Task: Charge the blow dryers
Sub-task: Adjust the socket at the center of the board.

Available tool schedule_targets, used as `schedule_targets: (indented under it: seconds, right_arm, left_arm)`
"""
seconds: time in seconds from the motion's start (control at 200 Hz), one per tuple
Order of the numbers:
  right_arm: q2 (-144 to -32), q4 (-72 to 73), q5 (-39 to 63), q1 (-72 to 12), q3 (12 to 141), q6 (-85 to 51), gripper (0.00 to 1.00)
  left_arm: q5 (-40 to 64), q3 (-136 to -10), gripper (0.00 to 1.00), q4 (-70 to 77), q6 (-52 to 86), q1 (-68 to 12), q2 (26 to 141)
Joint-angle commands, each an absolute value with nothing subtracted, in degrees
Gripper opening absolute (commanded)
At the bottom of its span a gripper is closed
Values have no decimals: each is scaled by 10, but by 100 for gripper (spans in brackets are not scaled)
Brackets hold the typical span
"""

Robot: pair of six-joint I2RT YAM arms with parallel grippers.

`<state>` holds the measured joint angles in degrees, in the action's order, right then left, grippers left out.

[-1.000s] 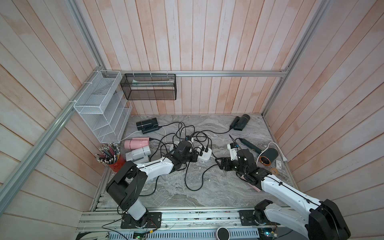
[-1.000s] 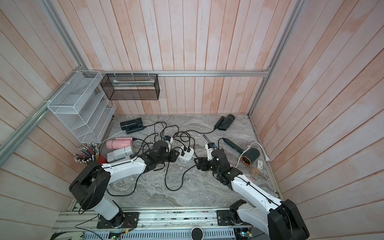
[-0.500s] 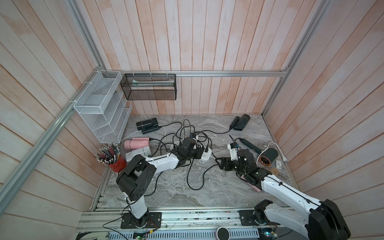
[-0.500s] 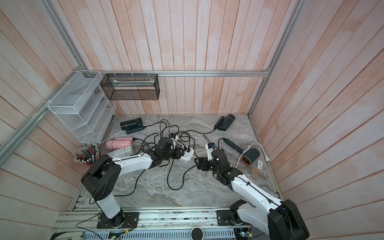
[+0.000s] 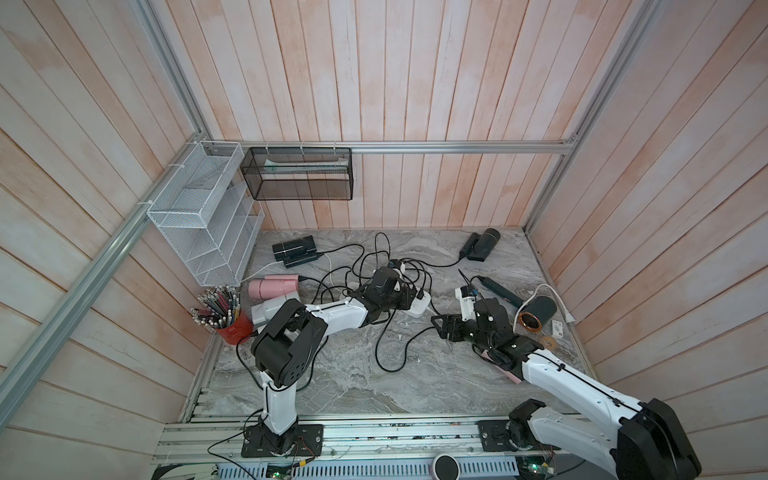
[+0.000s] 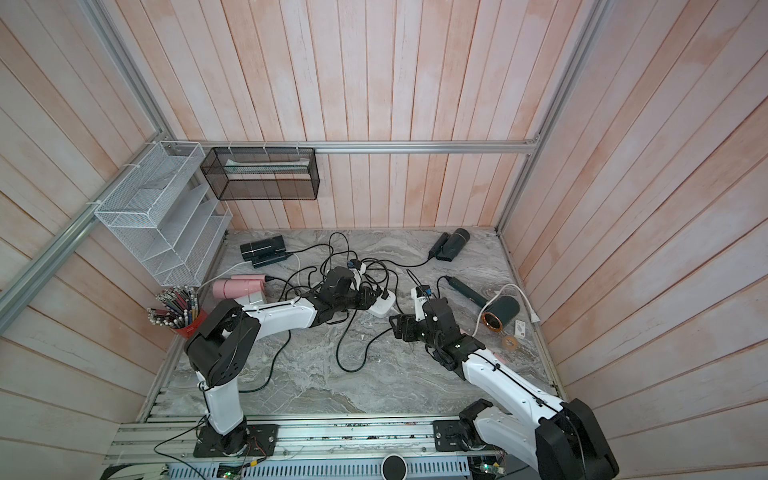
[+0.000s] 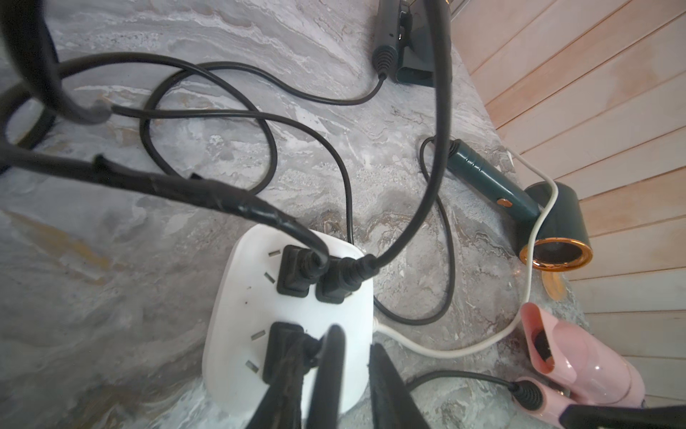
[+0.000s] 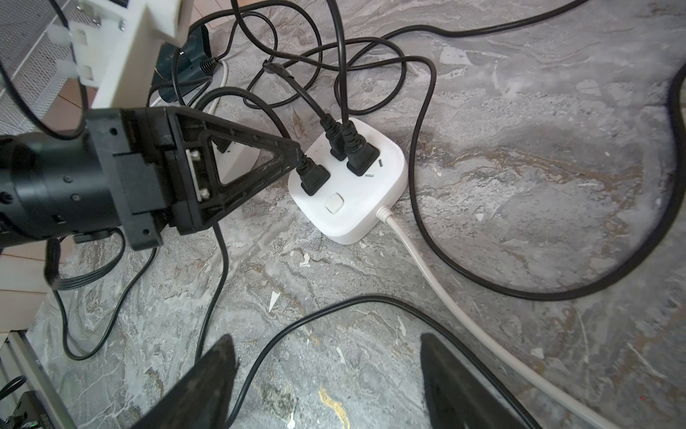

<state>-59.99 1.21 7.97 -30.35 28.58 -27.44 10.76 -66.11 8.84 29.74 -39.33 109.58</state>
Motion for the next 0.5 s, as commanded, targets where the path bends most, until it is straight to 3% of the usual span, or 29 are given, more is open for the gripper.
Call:
schedule_targets:
  seconds: [0.0,0.495]
  right_arm:
    - [-590,-2,61,-307,289,-274,78]
    - [-548,-31,40,-306,303,-266,80]
  left_arm:
    - [128,-689,33,96,271,-403,1113]
    - [83,-610,43,24,268,-376,992]
